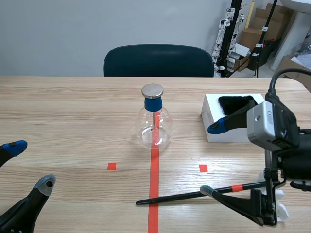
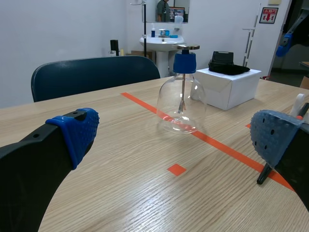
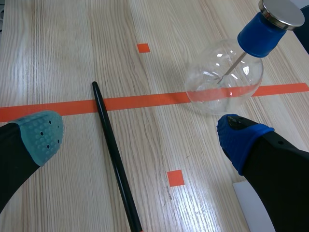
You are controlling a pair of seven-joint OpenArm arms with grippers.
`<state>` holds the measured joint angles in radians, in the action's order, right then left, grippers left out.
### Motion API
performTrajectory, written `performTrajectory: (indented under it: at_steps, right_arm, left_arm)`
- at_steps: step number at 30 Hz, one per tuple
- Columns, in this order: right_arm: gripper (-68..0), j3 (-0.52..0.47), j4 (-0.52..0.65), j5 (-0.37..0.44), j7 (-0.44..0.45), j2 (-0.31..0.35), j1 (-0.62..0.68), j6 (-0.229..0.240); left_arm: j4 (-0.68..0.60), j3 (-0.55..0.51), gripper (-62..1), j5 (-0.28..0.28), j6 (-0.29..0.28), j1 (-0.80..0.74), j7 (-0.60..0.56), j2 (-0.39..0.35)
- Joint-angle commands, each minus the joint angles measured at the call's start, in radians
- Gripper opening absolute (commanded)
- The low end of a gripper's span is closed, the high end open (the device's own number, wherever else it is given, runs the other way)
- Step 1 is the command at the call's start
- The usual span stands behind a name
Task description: Do the electroscope experiment. return to the home posture
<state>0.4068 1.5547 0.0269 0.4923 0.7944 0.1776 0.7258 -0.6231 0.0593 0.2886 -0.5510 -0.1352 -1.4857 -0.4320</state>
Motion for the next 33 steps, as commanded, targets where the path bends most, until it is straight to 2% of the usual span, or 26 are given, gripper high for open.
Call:
performTrajectory:
  at_steps: [1, 16, 20, 27, 30, 33]
  right_arm:
    - [0.4, -0.006, 0.006, 0.012, 0.012, 0.003, -0.023, 0.001]
    - [0.4, -0.006, 0.006, 0.012, 0.013, -0.003, -0.023, 0.001]
    - [0.4, -0.017, 0.007, 0.012, 0.046, -0.014, -0.007, 0.001]
    - [0.4, -0.152, 0.043, 0.011, 0.063, -0.107, 0.160, 0.001]
    - [0.4, -0.218, 0.090, 0.011, 0.088, -0.137, 0.251, 0.001]
    - [0.4, -0.284, 0.149, 0.011, 0.110, -0.164, 0.330, 0.001]
  left_arm:
    - [-0.011, -0.003, 1.4, -0.007, 0.002, 0.005, -0.015, -0.001]
    - [-0.011, -0.003, 1.4, -0.007, 0.002, 0.005, -0.015, -0.001]
    - [-0.011, -0.003, 1.4, -0.007, 0.002, 0.005, -0.015, -0.001]
    - [-0.052, -0.003, 1.4, -0.007, 0.002, -0.023, -0.006, -0.019]
    - [-0.135, -0.003, 1.4, -0.008, 0.002, -0.082, 0.005, -0.053]
    - [-0.254, -0.003, 1.4, -0.012, 0.002, -0.156, 0.095, -0.085]
